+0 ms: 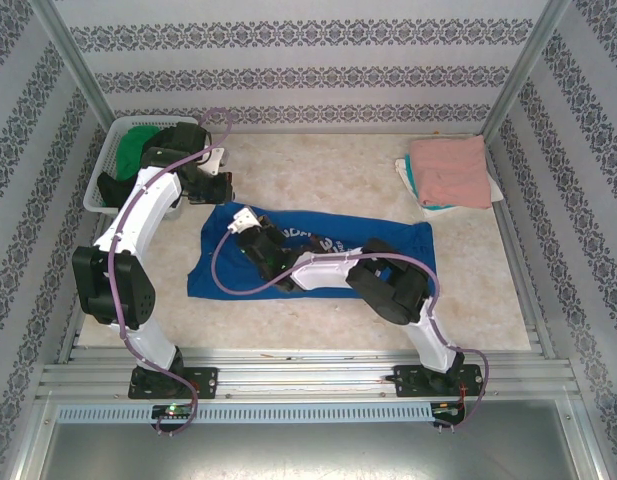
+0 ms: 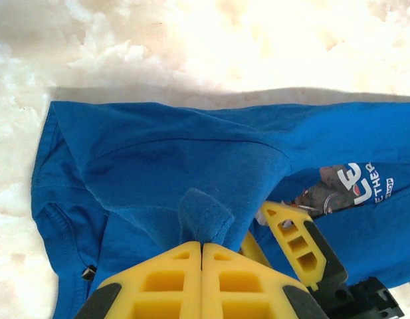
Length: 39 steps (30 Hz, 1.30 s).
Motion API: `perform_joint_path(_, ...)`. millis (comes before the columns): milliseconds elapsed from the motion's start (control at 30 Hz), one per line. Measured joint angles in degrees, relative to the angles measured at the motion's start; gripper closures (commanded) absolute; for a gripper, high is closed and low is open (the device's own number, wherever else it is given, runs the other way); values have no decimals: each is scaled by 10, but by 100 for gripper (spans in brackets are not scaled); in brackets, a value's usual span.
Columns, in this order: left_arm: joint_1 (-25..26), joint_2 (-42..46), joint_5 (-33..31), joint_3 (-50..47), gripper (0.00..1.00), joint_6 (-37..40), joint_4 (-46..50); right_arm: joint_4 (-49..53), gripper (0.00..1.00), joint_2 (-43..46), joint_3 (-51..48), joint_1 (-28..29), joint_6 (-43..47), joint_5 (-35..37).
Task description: Fold and stack the t-shirts
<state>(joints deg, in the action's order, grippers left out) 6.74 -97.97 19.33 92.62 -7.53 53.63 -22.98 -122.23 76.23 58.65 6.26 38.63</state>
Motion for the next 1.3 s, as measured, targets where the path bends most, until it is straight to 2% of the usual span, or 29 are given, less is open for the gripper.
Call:
perform_joint_path(133,0,0,0,0,100,0,0,13,100,52,-40,0,-13,-20)
perform_joint_path(300,0,0,0,0,100,0,0,15,100,117,-73,0,-36,-48)
perform_joint_path(333,0,0,2,0,100,0,0,16,93,130,-84,0,-50,-62)
perform_joint_path(400,0,3,7,-2,100,0,-1,30,86,152,-104,-7,-81,-92)
perform_joint_path(467,0,17,11,-19,100,-2,-6,53,73,176,-124,-19,-113,-124)
perform_joint_path(500,0,31,14,-40,100,-5,-12,65,70,189,-137,-28,-128,-136)
perform_joint_path(633,0,114,18,-150,100,-24,-33,130,56,271,-205,-94,-181,-185)
perform_joint_path(733,0,148,17,-169,100,-45,-36,163,46,334,-256,-150,-212,-196)
perform_joint_path(867,17,176,17,-172,100,-75,-76,185,43,393,-325,-217,-256,-224)
perform_joint_path(967,43,209,5,-189,100,-95,-104,200,39,417,-368,-244,-276,-237)
perform_joint_path(1033,50,229,-6,-199,100,-109,-111,217,36,419,-376,-247,-280,-245)
perform_joint_path(1200,49,231,-15,-214,100,-140,-122,226,35,416,-375,-245,-285,-271)
perform_joint_path(1300,49,229,-15,-239,100,-156,-128,206,34,395,-372,-223,-280,-290)
